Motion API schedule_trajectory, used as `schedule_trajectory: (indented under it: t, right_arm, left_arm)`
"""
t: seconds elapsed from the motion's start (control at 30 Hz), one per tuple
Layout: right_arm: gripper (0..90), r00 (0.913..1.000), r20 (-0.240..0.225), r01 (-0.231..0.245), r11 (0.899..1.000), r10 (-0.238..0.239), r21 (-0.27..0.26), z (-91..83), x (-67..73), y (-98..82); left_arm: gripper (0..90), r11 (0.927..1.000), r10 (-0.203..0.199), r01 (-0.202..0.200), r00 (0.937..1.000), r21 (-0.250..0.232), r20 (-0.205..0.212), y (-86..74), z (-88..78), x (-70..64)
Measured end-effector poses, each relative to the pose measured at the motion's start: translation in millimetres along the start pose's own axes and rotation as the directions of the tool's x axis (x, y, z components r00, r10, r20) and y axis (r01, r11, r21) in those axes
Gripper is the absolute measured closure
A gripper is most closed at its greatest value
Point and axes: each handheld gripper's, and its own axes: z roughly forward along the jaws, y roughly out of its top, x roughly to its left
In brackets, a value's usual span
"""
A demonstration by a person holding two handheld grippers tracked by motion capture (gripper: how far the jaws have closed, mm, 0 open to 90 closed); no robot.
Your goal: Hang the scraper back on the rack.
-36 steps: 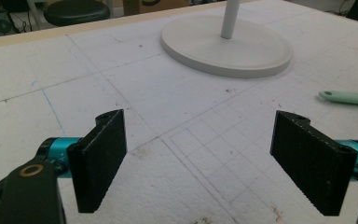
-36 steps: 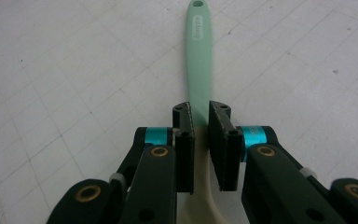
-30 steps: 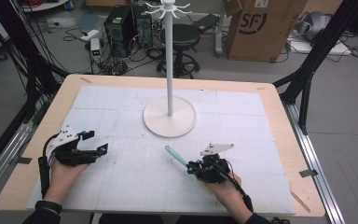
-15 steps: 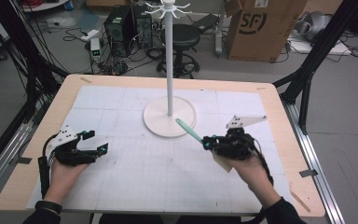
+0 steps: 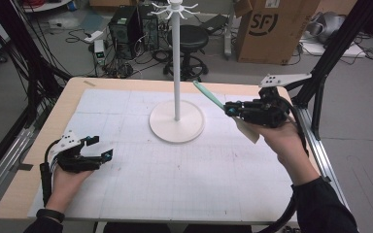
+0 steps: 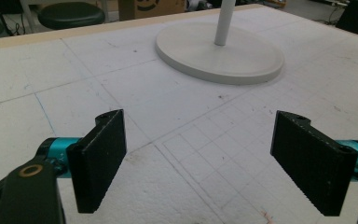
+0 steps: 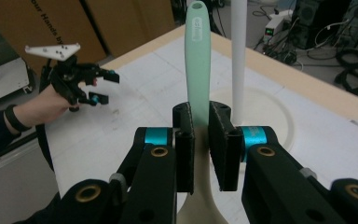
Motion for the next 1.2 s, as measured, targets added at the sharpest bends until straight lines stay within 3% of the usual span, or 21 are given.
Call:
schedule_trajectory:
  t: [0.13, 0.53, 1.2]
  right_arm:
    - [80.8, 0.9994, 0.012, 0.033, 0.999, -0.033, -0.01, -9.3, 2.9, 29.7]
    - [80.8, 0.9943, 0.064, 0.087, 0.995, -0.085, -0.037, -28.2, 10.9, 86.4]
    - [80.7, 0.9917, 0.085, 0.103, 0.992, -0.096, -0.076, -24.7, 17.1, 123.6]
  left_arm:
    - [18.9, 1.0, -0.002, 0.002, 1.0, 0.002, 0.005, -0.2, 0.4, 0.1]
    - [18.8, 0.9999, -0.009, 0.009, 0.9999, -0.012, 0.014, 0.3, 0.3, -0.2]
    - [18.8, 0.9999, -0.012, 0.012, 0.9996, -0.012, 0.027, 0.0, 0.7, -0.1]
